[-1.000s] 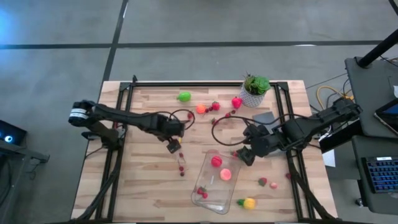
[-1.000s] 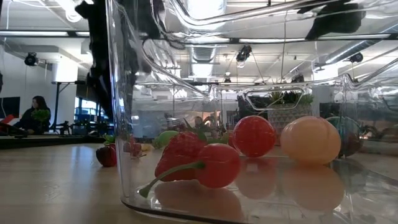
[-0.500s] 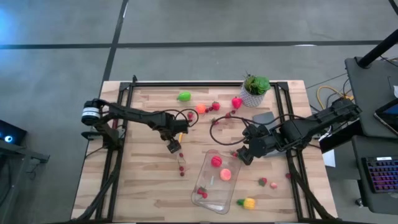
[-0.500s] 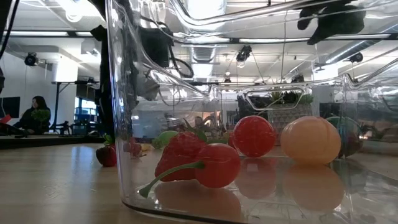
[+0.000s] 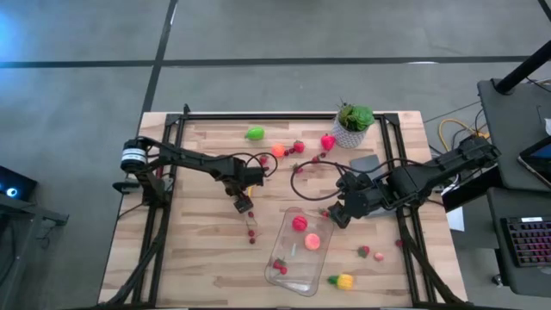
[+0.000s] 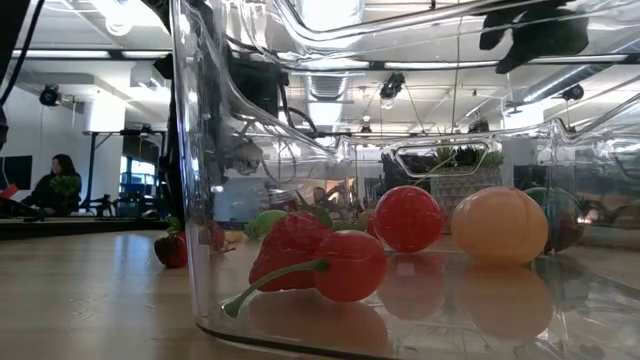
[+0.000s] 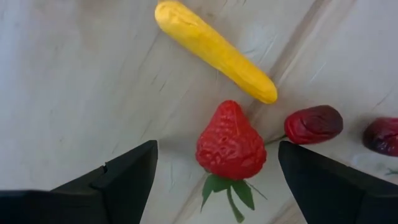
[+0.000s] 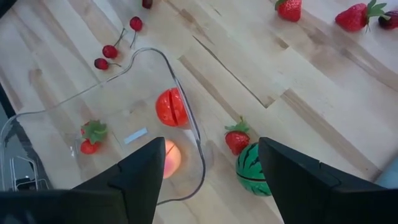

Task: Pick and placing Produce into tupperware
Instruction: Put the red strawberry into the transparent basket

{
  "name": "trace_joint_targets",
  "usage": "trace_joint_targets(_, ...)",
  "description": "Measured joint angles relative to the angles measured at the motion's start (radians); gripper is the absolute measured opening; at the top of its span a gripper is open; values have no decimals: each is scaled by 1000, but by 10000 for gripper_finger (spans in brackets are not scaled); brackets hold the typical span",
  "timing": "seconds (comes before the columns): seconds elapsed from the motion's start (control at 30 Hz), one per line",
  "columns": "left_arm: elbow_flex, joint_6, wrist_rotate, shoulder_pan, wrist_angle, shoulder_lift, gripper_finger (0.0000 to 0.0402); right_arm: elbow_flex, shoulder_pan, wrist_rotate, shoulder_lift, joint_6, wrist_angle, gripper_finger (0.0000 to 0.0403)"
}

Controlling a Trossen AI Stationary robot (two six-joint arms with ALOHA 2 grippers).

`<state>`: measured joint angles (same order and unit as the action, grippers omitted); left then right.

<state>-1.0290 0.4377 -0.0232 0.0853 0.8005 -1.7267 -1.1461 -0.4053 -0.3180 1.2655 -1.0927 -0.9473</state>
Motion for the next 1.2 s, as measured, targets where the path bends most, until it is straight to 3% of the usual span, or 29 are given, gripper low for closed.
trace_joint_targets(0.7, 0, 2, -3, 0, -24, -5, 178, 6, 0, 0, 0, 0, 0, 249)
trace_joint_targets(0.9, -2, 24, -56, 0, -21, 5, 141, 6, 0, 0, 0, 0, 0, 249)
trace_joint_targets(1.2, -57, 29, -69, -2, 2, 79, 127, 6, 0, 0, 0, 1, 0, 249)
